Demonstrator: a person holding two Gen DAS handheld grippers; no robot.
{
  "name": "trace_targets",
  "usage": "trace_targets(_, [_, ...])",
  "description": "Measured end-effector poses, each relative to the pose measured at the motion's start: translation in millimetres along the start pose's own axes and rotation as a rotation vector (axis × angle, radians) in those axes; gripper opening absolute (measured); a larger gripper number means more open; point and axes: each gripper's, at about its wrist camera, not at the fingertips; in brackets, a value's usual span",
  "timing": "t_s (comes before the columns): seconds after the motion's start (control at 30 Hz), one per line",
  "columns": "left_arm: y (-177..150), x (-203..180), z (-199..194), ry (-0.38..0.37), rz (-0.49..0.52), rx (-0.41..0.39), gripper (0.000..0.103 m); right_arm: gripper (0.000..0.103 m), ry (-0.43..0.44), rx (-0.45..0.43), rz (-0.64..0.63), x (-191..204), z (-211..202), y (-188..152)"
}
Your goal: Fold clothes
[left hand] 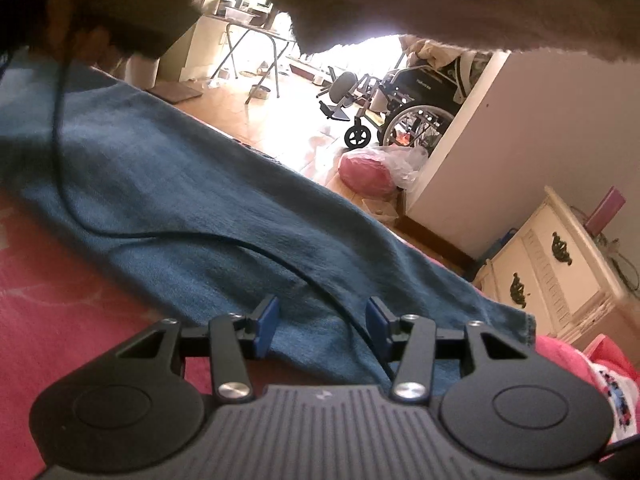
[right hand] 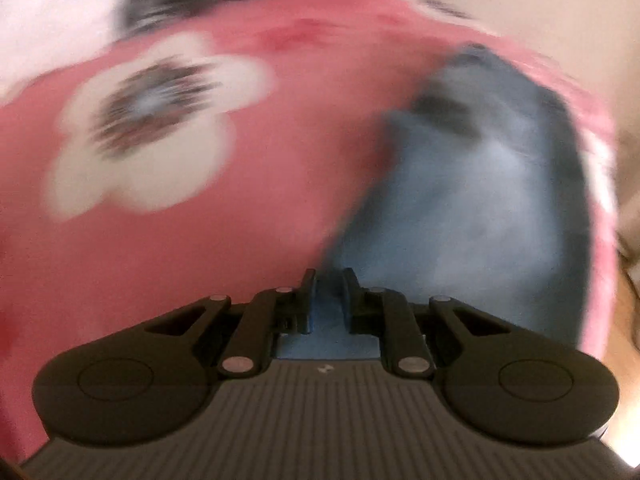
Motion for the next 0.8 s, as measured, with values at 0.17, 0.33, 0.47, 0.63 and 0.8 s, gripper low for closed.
trace_targets(0.17, [1,0,5,-0.008,0.002,0.001,0.050,0.009,-0.172,-0.120,0.099,-35,-6,27])
trace_targets(0.33, [0,-5,6,-0.001,0.027,-0.002,0.053,0.010,-0.193,-0.112,0.155,-46,21,41])
trace_targets(0.47, [1,-2,5,-0.012,-0.008,-0.002,0.053,0.008,-0.061,-0.109,0.035,-9,18,37])
trace_targets(0.63, [1,-1,5,-0.009,-0.004,0.000,0.053,0.009,-0.195,-0.250,0.202,-47,-2,48])
trace_targets(0.8, [2,-1,5,-0.007,0.000,0.002,0.053,0.009,-0.255,-0.241,0.303,-70,23,56])
Point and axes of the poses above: each gripper's, at about its wrist camera, not at the fingertips, and z roughly the way its jaws point, x to its left, y to its top, and after that the axes turned 2 degrees about z, right-handed
